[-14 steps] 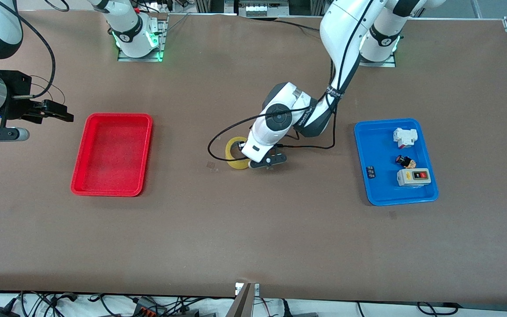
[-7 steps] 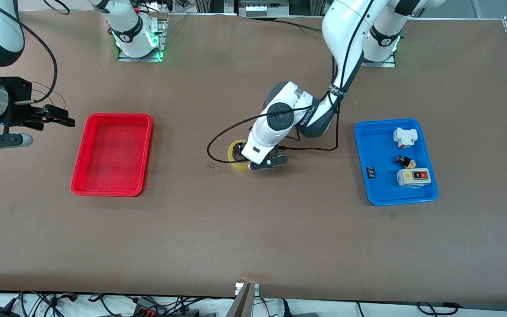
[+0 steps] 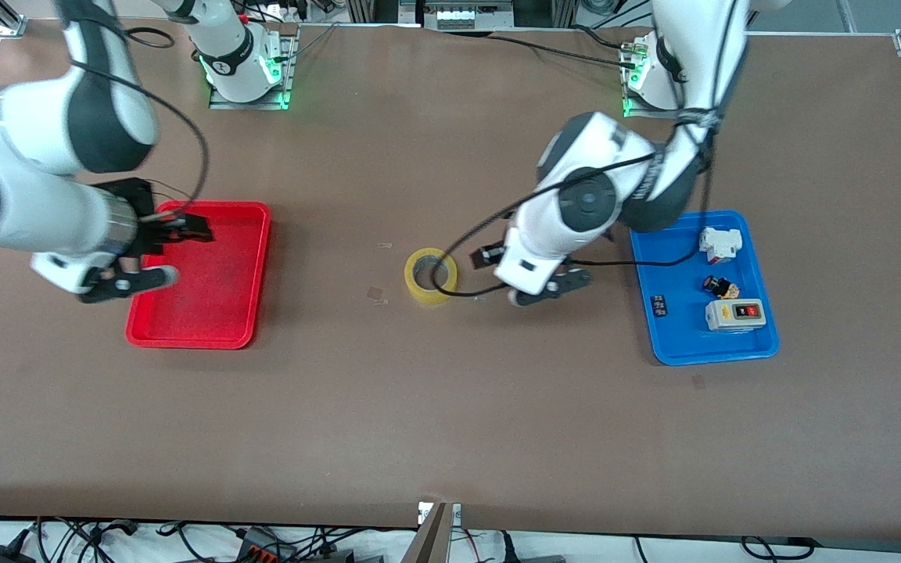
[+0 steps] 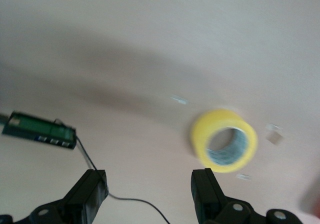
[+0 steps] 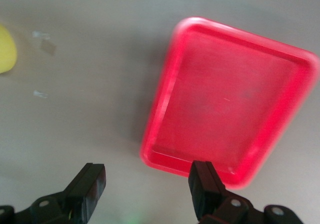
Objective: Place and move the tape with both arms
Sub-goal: 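Withdraw the left gripper while the right gripper reaches down to the tape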
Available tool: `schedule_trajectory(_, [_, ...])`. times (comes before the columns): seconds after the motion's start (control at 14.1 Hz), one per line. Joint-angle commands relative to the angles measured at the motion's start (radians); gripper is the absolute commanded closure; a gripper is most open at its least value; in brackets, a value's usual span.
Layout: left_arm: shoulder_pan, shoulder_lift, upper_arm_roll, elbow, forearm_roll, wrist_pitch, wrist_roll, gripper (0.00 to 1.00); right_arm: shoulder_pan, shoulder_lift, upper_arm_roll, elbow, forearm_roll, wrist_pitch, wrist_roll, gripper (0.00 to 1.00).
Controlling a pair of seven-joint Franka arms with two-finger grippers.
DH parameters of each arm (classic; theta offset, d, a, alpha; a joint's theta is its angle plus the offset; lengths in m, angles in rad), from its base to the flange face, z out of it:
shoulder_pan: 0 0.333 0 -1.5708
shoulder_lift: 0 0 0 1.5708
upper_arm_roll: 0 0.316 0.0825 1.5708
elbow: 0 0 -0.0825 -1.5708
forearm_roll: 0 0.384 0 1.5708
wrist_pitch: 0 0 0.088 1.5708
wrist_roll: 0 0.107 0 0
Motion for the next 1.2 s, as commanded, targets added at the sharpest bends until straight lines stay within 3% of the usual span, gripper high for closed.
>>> schedule_trajectory(0.0, [0.091, -0.078, -0.008, -0.033, 0.087, -0.12, 0.025, 0.0, 0.092, 0.066, -0.006, 0.019, 0.04, 0.058, 0.042, 0.0])
schedule_trajectory(0.21, [0.215, -0.132, -0.007, -0.036, 0.122, -0.239, 0.171, 0.0, 0.231, 0.166, -0.006, 0.025, 0.155, 0.21, 0.184, 0.0])
schedule_trajectory(0.35, [0.313, -0.18, -0.008, -0.036, 0.122, -0.289, 0.299, 0.0, 0.341, 0.24, -0.006, 0.053, 0.149, 0.346, 0.316, 0.0])
schedule_trajectory(0.49, [0.396, -0.229, -0.007, -0.038, 0.122, -0.332, 0.415, 0.0, 0.417, 0.313, -0.012, 0.109, 0.13, 0.397, 0.434, 0.0])
schedule_trajectory(0.71, [0.473, -0.307, -0.007, -0.065, 0.159, -0.399, 0.584, 0.0, 0.464, 0.389, -0.012, 0.146, 0.011, 0.417, 0.532, 0.0])
schedule_trajectory(0.92, [0.479, -0.396, -0.01, -0.136, 0.231, -0.401, 0.692, 0.0, 0.468, 0.43, -0.01, 0.148, 0.011, 0.489, 0.583, 0.0])
schedule_trajectory(1.13, [0.491, -0.419, -0.008, -0.114, 0.237, -0.378, 0.779, 0.0, 0.468, 0.464, -0.007, 0.148, 0.018, 0.564, 0.631, 0.0])
